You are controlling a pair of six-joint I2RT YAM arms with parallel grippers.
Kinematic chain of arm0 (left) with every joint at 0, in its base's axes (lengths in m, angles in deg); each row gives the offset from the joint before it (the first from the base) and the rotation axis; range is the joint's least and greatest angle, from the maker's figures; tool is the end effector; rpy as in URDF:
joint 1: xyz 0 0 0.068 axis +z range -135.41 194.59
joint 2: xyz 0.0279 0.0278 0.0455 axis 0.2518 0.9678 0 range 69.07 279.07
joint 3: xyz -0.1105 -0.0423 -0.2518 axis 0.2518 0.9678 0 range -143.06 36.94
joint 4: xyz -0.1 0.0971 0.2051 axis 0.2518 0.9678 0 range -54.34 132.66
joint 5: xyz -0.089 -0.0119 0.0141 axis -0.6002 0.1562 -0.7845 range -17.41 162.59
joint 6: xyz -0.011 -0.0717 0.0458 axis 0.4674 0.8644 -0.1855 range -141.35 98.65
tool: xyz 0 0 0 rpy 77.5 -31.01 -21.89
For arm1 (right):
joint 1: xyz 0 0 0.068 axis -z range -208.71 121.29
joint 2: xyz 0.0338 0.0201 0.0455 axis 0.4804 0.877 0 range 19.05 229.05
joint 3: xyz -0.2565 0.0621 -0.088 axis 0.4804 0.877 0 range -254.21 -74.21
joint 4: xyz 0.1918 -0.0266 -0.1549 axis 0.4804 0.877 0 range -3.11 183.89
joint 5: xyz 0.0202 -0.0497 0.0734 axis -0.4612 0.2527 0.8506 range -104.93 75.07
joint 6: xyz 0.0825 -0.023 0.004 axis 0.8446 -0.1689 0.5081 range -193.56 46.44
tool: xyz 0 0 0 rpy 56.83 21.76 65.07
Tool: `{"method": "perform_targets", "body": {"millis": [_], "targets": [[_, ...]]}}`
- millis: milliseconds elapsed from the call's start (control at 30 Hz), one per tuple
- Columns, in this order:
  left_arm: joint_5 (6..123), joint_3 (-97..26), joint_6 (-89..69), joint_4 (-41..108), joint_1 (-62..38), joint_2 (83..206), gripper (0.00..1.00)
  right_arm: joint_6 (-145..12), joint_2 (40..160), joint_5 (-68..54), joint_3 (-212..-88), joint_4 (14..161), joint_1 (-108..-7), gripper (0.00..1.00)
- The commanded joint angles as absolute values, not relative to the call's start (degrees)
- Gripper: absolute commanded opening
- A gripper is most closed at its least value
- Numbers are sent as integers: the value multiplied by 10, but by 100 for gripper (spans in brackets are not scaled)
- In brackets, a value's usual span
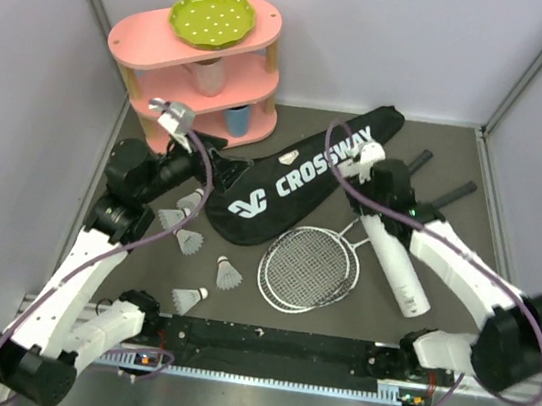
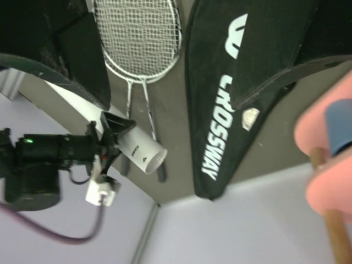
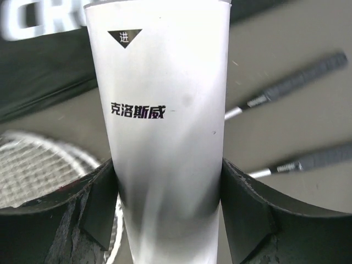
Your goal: Pack up the badminton gear
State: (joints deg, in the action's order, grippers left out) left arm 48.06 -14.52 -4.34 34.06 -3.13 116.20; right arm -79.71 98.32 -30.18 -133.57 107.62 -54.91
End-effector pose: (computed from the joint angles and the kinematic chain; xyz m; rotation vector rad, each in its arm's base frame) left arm 0.1847 -0.0920 0.4030 0.3675 1.4840 -0.8004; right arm 0.2946 0.1228 0.2607 -0.4936 2.1982 -0.1166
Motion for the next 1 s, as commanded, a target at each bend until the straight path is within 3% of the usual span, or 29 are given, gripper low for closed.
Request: {"method": "perform_targets", "body": {"millis": [0,133,267,433,700,967], "targets": [[356,-188,19,321,-11,1231,88,-958,853,-89,-1202,891,-598,39],[266,-187,61,278,-5,1267,84,-991,798,-1,-1150,858,-640,39],[159,-210,80,274,-28,1323,77,-992,779,3,-1142,856,-669,39],[174,-221,70,310,-78,1361,71,-989,751,-29,-1117,835,-696,38],[150,-246,95,342,-114,1449,50,-992,708,-82,-1083,811,-728,36],[166,-261,55,394,-143,1464,47,-991,700,-84,-1088,810,-730,36]]}}
